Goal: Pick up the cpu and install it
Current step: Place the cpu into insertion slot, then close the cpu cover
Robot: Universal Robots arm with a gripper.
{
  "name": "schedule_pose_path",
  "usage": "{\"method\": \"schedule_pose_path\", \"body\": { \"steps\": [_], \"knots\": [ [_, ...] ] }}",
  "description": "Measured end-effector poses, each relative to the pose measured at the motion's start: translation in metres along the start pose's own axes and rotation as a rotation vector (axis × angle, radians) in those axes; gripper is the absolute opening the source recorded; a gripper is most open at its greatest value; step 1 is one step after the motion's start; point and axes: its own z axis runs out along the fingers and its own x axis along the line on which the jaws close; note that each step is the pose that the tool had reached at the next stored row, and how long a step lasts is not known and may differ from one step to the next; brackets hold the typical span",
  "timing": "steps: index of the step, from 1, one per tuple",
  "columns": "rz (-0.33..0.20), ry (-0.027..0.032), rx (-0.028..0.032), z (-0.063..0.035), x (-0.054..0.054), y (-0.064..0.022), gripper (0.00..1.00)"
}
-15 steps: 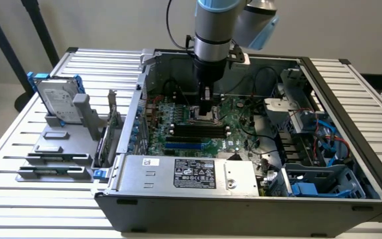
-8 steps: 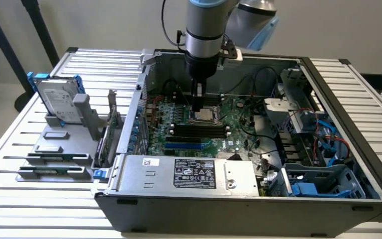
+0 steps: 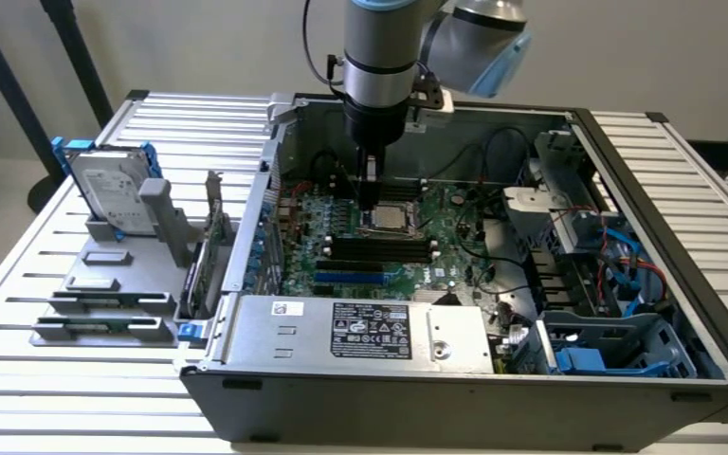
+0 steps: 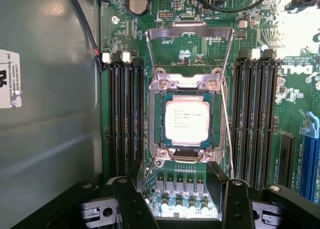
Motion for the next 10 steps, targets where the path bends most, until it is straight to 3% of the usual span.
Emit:
{"method": "schedule_pose_path", "body": {
  "steps": [10],
  "knots": [
    [0.002, 0.0001, -0.0002, -0.0001, 0.0000, 0.0000, 0.63]
  ]
}}
